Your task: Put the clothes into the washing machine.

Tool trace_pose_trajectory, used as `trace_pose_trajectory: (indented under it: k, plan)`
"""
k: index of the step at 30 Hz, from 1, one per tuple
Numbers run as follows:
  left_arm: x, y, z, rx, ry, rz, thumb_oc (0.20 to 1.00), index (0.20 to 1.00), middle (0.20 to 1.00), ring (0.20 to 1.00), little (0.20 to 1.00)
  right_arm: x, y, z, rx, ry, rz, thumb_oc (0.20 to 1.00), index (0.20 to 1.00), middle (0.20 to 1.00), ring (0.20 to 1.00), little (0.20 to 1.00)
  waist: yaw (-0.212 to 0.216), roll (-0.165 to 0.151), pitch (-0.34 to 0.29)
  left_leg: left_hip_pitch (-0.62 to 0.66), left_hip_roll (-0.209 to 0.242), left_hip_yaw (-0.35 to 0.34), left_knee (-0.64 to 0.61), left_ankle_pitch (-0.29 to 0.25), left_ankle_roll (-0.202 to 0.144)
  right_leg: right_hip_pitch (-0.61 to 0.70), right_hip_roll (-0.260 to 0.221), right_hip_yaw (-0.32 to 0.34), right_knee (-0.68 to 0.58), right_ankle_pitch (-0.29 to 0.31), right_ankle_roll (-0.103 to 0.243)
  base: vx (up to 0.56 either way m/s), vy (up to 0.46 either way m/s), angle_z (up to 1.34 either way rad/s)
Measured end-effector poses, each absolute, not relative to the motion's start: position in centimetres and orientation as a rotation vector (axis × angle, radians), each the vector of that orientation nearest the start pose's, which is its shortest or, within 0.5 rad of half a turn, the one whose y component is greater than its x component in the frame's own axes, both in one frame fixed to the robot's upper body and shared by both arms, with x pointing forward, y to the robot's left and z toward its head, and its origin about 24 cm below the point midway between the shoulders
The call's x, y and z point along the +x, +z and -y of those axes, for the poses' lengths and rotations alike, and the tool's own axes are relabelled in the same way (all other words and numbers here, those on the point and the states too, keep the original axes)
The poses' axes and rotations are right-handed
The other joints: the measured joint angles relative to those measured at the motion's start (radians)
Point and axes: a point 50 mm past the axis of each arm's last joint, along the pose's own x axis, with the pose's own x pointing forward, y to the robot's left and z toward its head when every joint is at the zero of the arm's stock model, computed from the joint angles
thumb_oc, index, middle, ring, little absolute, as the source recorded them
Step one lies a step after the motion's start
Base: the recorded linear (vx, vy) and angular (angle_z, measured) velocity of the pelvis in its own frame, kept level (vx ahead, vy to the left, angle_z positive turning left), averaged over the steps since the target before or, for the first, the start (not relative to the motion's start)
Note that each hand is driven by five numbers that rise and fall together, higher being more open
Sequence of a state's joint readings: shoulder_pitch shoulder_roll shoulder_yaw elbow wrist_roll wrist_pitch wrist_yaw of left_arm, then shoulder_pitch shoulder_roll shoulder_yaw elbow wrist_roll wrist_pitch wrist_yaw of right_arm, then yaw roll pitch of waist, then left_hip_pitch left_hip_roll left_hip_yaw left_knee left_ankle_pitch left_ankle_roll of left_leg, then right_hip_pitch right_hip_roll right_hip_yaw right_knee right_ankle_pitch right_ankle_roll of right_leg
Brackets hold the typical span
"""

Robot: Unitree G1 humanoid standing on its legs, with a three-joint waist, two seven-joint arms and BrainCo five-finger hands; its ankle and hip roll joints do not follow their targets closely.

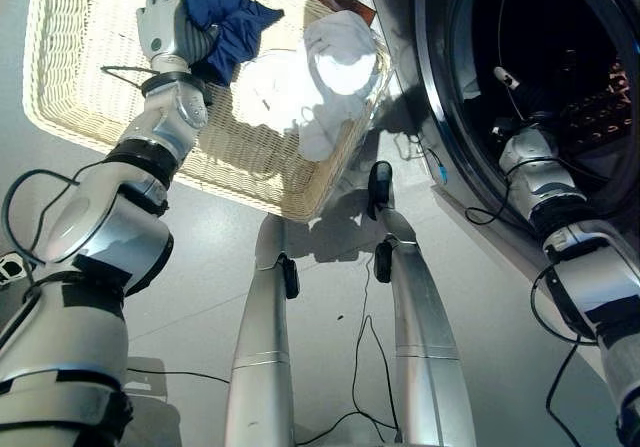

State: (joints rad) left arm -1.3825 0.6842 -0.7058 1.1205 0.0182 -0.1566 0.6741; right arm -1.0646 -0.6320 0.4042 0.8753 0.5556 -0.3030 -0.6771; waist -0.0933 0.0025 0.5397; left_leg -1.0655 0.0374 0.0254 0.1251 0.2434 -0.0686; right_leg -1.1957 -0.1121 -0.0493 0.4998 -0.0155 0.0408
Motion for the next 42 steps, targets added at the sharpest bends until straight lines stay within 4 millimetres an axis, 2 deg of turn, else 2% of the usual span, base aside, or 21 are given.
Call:
trace_pose_trajectory:
  k: [2, 7, 11, 13, 18, 22, 25, 26, 33, 39, 42]
  plan:
    - [39.6, 30.4, -23.0, 0.863, 0.626, 0.676, 0.2, 0.2, 0.2, 0.2, 0.2, 38.3, 23.8, 24.2, -0.086, -0.607, 0.519, 1.0, 1.0, 1.0, 1.0, 1.0, -0.002, 0.0, 0.0, 0.0, 0.001, 0.0, -0.002, -0.001, -0.001, -0.001, 0.002, 0.0, -0.001, -0.002, 0.002, 0.0, -0.052, -0.01]
    - [38.2, 26.0, -21.1, 0.635, 0.518, 0.793, 0.2, 0.2, 0.2, 0.2, 0.2, 36.8, 20.8, 22.9, 0.0, -0.578, 0.522, 1.0, 1.0, 1.0, 1.0, 1.0, 0.0, 0.0, 0.0, 0.0, 0.004, -0.001, -0.007, -0.003, -0.004, -0.003, 0.004, -0.001, 0.002, -0.008, 0.0, 0.0, -0.052, 0.0]
    - [36.6, 22.7, -18.6, 0.49, 0.401, 0.868, 0.2, 0.2, 0.2, 0.2, 0.2, 35.7, 18.9, 22.6, 0.03, -0.584, 0.51, 1.0, 1.0, 1.0, 1.0, 1.0, 0.01, 0.0, 0.0, 0.004, 0.001, -0.006, -0.006, -0.003, -0.006, -0.004, 0.002, -0.002, 0.017, -0.021, 0.002, 0.01, -0.054, 0.03]
    - [36.0, 22.0, -17.4, 0.461, 0.35, 0.901, 0.2, 0.2, 0.2, 0.2, 0.2, 35.4, 18.5, 22.4, 0.03, -0.579, 0.51, 1.0, 1.0, 1.0, 1.0, 1.0, 0.025, 0.0, 0.0, 0.007, 0.002, -0.009, -0.006, -0.006, -0.01, -0.004, 0.002, -0.003, 0.025, -0.026, 0.001, 0.01, -0.045, 0.04]
    - [33.6, 22.6, -14.5, 0.353, 0.183, 1.051, 0.2, 0.2, 0.2, 0.2, 0.2, 34.5, 19.1, 20.8, 0.094, -0.499, 0.574, 1.0, 1.0, 1.0, 1.0, 1.0, 0.041, 0.0, 0.0, 0.007, 0.004, -0.027, -0.004, -0.005, -0.022, -0.008, 0.002, -0.018, 0.056, -0.043, -0.012, 0.01, -0.045, 0.06]
    - [32.4, 23.3, -12.9, 0.331, 0.074, 1.111, 0.2, 0.2, 0.2, 0.2, 0.2, 33.7, 20.5, 18.7, 0.122, -0.276, 0.649, 1.0, 1.0, 1.0, 1.0, 1.0, 0.056, 0.0, 0.0, 0.008, 0.004, -0.029, 0.001, -0.005, -0.024, -0.009, 0.0, -0.022, 0.066, -0.05, -0.015, 0.0, -0.006, 0.01]
    - [31.8, 23.7, -12.0, 0.37, 0.027, 1.164, 0.2, 0.2, 0.2, 0.2, 0.2, 33.2, 20.9, 17.2, 0.139, -0.119, 0.67, 1.0, 1.0, 1.0, 1.0, 1.0, 0.056, 0.0, 0.0, 0.008, 0.003, -0.029, 0.008, -0.005, -0.025, -0.007, -0.001, -0.023, 0.072, -0.054, -0.017, 0.0, -0.007, 0.01]
    - [31.4, 23.9, -11.6, 0.402, 0.0, 1.192, 0.2, 0.2, 0.2, 0.2, 0.2, 33.0, 20.9, 16.2, 0.141, -0.018, 0.666, 1.0, 1.0, 1.0, 1.0, 1.0, 0.056, 0.0, 0.0, 0.012, 0.004, -0.032, 0.009, -0.005, -0.026, -0.002, -0.001, -0.026, 0.073, -0.054, -0.017, 0.0, -0.025, 0.03]
    - [30.2, 24.1, -10.6, 0.552, -0.05, 1.299, 0.2, 0.2, 0.2, 0.2, 0.2, 32.4, 19.7, 13.3, 0.274, 0.383, 0.518, 1.0, 1.0, 1.0, 1.0, 1.0, 0.056, 0.0, 0.0, 0.025, 0.002, -0.036, 0.012, -0.006, -0.028, 0.008, -0.006, -0.028, 0.088, -0.06, -0.014, 0.0, 0.0, 0.0]
    - [29.8, 24.1, -9.9, 0.677, -0.079, 1.343, 0.2, 0.2, 0.2, 0.2, 0.2, 31.9, 19.1, 11.2, 0.382, 0.602, 0.406, 1.0, 1.0, 1.0, 1.0, 1.0, 0.061, 0.0, 0.0, 0.025, 0.0, -0.038, 0.022, -0.01, -0.032, 0.008, -0.007, -0.029, 0.096, -0.061, -0.016, 0.0, 0.0, 0.0]
    - [29.7, 24.3, -9.7, 0.686, -0.079, 1.354, 0.2, 0.2, 0.2, 0.2, 0.2, 31.7, 19.0, 10.7, 0.432, 0.666, 0.367, 1.0, 1.0, 1.0, 1.0, 1.0, 0.067, 0.001, 0.0, 0.025, 0.001, -0.039, 0.023, -0.01, -0.033, 0.008, -0.008, -0.03, 0.097, -0.062, -0.018, 0.0, 0.0, 0.0]
